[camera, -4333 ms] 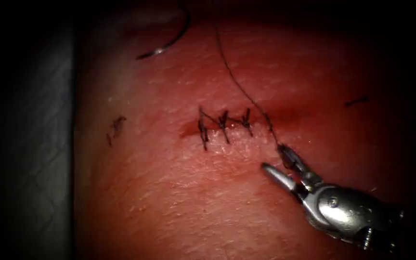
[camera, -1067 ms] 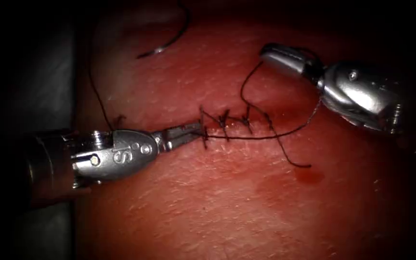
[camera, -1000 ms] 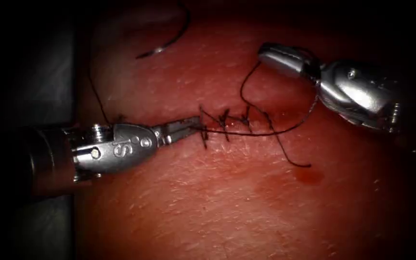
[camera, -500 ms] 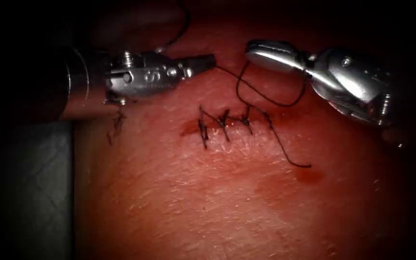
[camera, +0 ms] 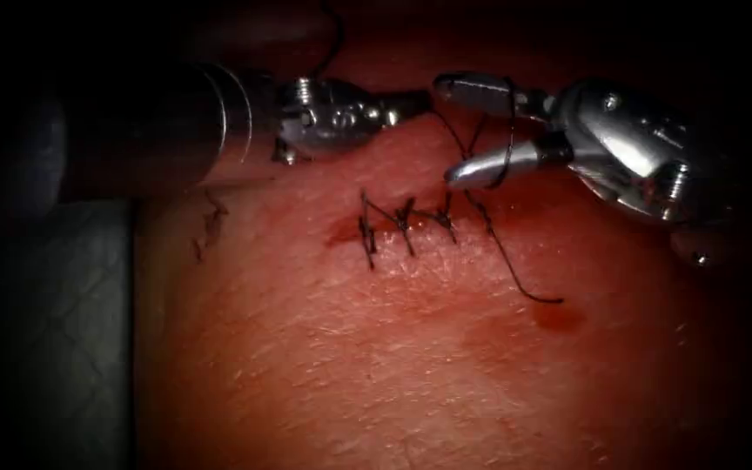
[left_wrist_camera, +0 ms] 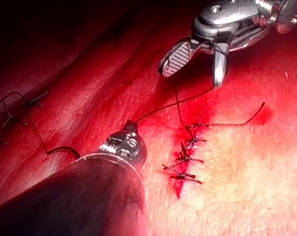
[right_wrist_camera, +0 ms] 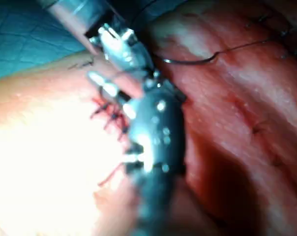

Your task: Wound Closure

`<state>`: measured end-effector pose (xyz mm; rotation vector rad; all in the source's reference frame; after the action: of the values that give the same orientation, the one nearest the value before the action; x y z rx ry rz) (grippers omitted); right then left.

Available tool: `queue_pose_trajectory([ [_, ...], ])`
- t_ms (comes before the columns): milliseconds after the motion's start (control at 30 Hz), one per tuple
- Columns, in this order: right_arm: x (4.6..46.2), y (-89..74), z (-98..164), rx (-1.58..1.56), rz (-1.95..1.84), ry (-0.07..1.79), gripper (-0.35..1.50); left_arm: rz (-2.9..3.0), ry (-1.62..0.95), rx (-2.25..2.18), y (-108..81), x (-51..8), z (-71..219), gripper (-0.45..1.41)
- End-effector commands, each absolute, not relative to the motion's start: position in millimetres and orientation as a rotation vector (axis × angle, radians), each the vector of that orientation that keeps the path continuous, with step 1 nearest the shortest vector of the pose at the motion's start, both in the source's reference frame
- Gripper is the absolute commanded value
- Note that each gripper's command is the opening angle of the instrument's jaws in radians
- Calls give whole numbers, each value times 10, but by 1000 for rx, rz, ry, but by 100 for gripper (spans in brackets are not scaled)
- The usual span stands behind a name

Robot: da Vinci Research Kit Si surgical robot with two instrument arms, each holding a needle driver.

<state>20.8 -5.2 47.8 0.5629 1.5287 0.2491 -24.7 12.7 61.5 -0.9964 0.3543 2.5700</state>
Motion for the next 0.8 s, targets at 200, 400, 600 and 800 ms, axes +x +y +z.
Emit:
queue_pose_trajectory([
  [200,230,-50,485,613,187,1515,56,2574,349,-1001,129,-259,611,-45],
  [400,228,-60,481,644,-14,1417,56,2584,342,-1009,151,-257,613,-45],
  [600,221,-64,484,659,-238,1301,56,2588,340,-1018,159,-256,616,-45],
  [800,215,-67,485,647,-379,1245,46,2586,342,-1020,159,-255,615,-45],
])
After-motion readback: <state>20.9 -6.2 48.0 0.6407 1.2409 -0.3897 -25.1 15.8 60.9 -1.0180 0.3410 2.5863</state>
